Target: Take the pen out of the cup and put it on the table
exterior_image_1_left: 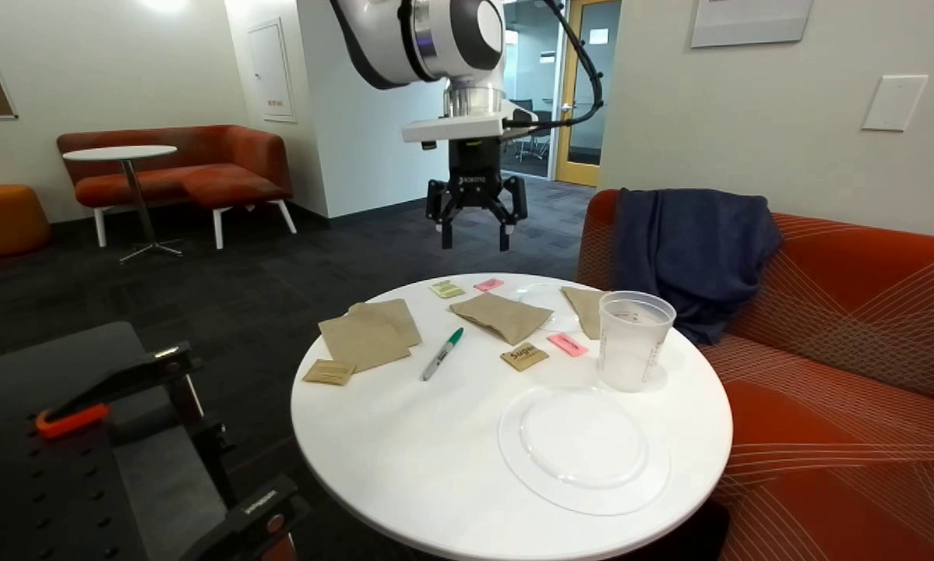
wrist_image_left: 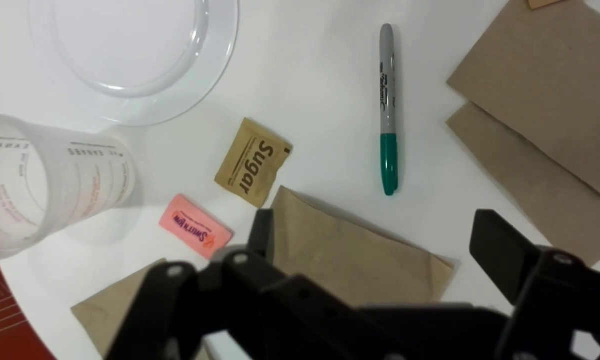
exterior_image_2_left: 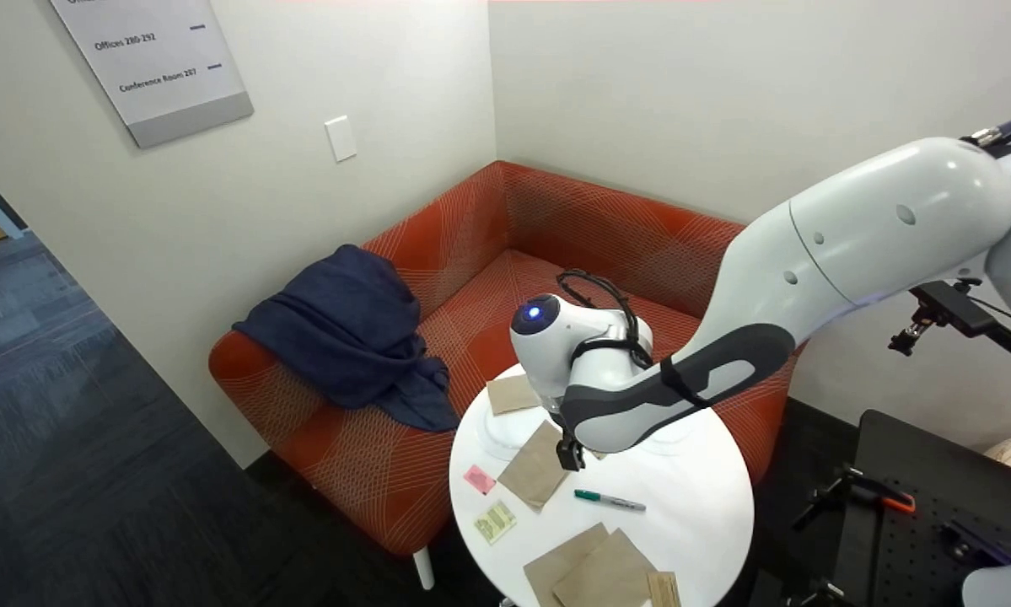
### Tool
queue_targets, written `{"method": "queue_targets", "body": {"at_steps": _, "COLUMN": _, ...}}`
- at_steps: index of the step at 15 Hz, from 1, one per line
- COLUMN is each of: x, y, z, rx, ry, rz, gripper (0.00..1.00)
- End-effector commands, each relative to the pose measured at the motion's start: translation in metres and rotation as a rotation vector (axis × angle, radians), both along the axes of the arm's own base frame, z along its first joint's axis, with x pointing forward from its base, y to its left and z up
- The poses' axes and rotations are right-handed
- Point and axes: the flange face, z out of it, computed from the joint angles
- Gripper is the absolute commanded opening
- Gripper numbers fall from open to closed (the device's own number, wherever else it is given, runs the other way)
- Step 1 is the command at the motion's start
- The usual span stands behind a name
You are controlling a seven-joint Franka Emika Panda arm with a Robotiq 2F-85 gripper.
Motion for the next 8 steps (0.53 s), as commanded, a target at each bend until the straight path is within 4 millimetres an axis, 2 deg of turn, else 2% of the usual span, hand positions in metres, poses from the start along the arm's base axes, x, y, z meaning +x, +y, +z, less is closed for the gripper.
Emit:
{"method": "queue_targets", "body": {"at_steps": 1, "x": -0.016, "y": 0.006, "z": 0.042, "rx": 0.004, "ry": -0.026, "rz": -0.075, "gripper": 1.00}}
{"method": "queue_targets", "body": {"at_steps": 8, "x": -0.036, "y": 0.020, "z": 0.091, "rx": 0.009, "ry": -0.099, "rz": -0.144, "gripper": 1.00}}
